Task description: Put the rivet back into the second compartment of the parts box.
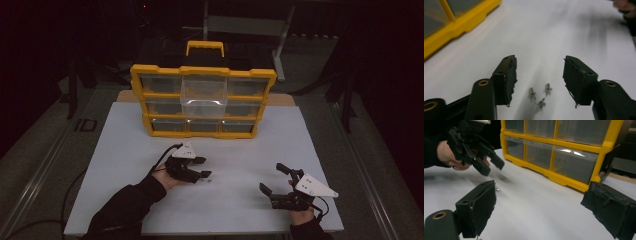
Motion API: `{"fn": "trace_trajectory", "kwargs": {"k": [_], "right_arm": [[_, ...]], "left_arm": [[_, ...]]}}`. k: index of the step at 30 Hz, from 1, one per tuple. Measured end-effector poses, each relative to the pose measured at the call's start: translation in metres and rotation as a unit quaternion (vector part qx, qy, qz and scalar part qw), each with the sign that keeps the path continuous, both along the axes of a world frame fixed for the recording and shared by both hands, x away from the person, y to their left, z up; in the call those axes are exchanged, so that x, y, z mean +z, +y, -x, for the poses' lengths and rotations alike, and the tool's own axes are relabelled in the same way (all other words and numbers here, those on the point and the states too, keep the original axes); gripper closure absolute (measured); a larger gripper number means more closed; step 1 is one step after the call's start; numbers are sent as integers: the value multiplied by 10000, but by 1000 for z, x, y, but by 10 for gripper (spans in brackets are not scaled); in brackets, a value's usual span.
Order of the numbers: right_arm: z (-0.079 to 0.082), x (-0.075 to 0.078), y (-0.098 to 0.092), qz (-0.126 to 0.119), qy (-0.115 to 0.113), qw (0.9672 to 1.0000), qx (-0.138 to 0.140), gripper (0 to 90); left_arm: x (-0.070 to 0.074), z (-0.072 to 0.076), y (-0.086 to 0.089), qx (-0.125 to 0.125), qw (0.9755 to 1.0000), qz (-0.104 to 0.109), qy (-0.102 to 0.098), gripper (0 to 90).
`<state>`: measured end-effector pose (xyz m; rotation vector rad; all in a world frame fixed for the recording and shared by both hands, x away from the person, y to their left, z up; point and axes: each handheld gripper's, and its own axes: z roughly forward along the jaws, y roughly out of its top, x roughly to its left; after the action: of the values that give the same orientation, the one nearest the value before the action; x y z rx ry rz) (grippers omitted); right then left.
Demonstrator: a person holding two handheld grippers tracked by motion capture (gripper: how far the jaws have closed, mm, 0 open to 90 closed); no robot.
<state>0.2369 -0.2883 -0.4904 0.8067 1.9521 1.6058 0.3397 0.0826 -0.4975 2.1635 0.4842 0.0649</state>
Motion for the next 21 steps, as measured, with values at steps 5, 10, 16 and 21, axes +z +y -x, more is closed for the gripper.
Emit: {"fn": "trace_trajectory", "kwargs": {"k": [5, 10, 16, 21], "right_arm": [[0, 0, 0, 6, -10, 10000, -4, 92], [0, 0, 0, 3, 0, 10000, -13, 92], [0, 0, 0, 23, 3, 10000, -11, 92], [0, 0, -1, 11, -3, 10000, -24, 92]], "left_arm": [[-6, -2, -3, -87, 9997, -201, 132, 579], [-12, -4, -7, -120, 9982, -530, 239, 630], [-18, -6, -13, -84, 9970, -721, 259, 679], [-20, -10, -17, -81, 9954, -939, 184, 761]]}}
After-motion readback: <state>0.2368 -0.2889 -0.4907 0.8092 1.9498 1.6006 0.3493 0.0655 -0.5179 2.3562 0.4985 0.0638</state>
